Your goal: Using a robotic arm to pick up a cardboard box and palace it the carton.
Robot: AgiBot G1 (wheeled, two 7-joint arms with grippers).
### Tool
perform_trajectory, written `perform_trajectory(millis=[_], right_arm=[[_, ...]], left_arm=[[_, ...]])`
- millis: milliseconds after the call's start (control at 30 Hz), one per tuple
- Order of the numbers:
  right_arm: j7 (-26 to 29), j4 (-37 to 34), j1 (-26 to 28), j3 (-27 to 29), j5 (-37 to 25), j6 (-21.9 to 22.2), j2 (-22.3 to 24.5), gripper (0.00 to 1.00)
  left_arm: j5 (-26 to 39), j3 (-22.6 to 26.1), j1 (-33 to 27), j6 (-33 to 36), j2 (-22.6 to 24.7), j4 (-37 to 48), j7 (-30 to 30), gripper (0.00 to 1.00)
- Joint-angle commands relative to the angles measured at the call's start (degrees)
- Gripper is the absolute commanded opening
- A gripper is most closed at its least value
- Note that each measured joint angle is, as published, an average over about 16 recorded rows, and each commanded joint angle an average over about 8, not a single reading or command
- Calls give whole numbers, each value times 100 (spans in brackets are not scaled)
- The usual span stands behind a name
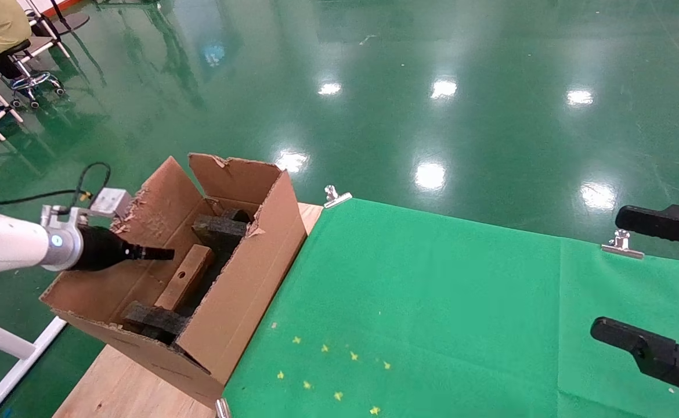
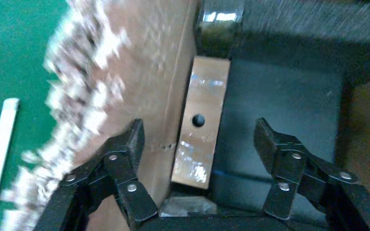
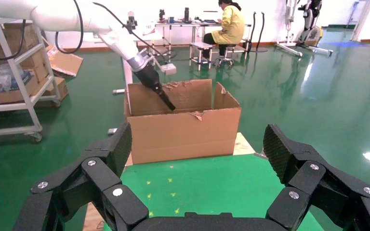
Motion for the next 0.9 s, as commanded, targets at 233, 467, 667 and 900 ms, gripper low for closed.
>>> perform_trajectory(millis=[233, 467, 667, 900], right_arm=[[0, 0, 0, 0, 0, 0, 0, 100], [0, 0, 0, 0, 0, 0, 0, 100], [0, 0, 0, 0, 0, 0, 0, 100], [0, -1, 0, 0, 0, 0, 0, 100]], left_arm=[[-185, -127, -469, 589, -258, -239, -34, 100], [-451, -304, -971, 1408, -604, -600, -265, 100], [-950, -607, -1266, 2450, -931, -819, -767, 100], [-1592, -974, -1347, 3675, -1113, -758, -1340, 100]])
